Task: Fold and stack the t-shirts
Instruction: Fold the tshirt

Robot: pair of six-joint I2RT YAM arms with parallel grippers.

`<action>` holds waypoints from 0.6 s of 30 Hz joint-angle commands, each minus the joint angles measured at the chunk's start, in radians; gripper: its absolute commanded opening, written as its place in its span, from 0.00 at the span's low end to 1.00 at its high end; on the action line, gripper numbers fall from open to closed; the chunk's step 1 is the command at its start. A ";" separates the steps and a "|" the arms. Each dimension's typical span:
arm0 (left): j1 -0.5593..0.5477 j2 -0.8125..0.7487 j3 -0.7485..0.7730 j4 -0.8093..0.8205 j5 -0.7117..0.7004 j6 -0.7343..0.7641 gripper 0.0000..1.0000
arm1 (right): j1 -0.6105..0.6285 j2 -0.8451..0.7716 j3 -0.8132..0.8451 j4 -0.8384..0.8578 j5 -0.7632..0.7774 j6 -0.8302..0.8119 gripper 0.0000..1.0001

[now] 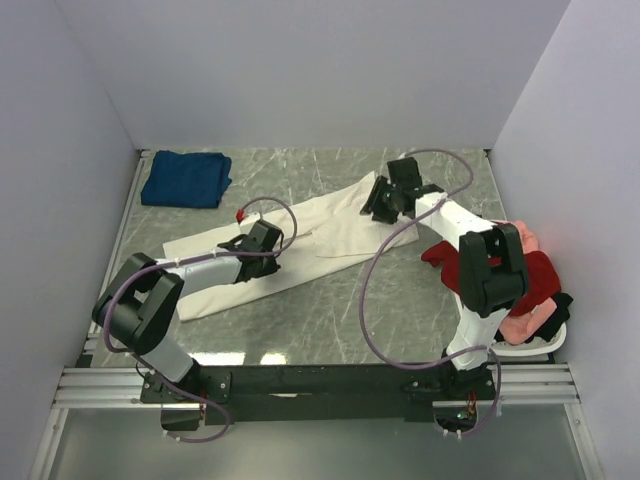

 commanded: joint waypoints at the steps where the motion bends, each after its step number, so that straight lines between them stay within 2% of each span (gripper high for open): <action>1: -0.035 0.016 -0.019 -0.025 -0.037 0.015 0.19 | 0.018 -0.003 -0.106 0.085 -0.003 0.020 0.47; 10: -0.167 0.025 -0.018 -0.049 -0.007 -0.050 0.17 | -0.006 0.065 -0.148 0.058 0.072 -0.016 0.45; 13: -0.218 0.048 0.008 -0.042 0.018 -0.082 0.17 | -0.032 0.095 -0.110 0.019 0.101 -0.036 0.45; 16: -0.265 0.093 0.059 -0.039 0.041 -0.105 0.17 | -0.057 0.138 -0.051 -0.001 0.068 -0.056 0.44; 18: -0.300 0.127 0.112 -0.057 0.047 -0.108 0.17 | -0.059 0.190 0.038 -0.062 0.075 -0.067 0.44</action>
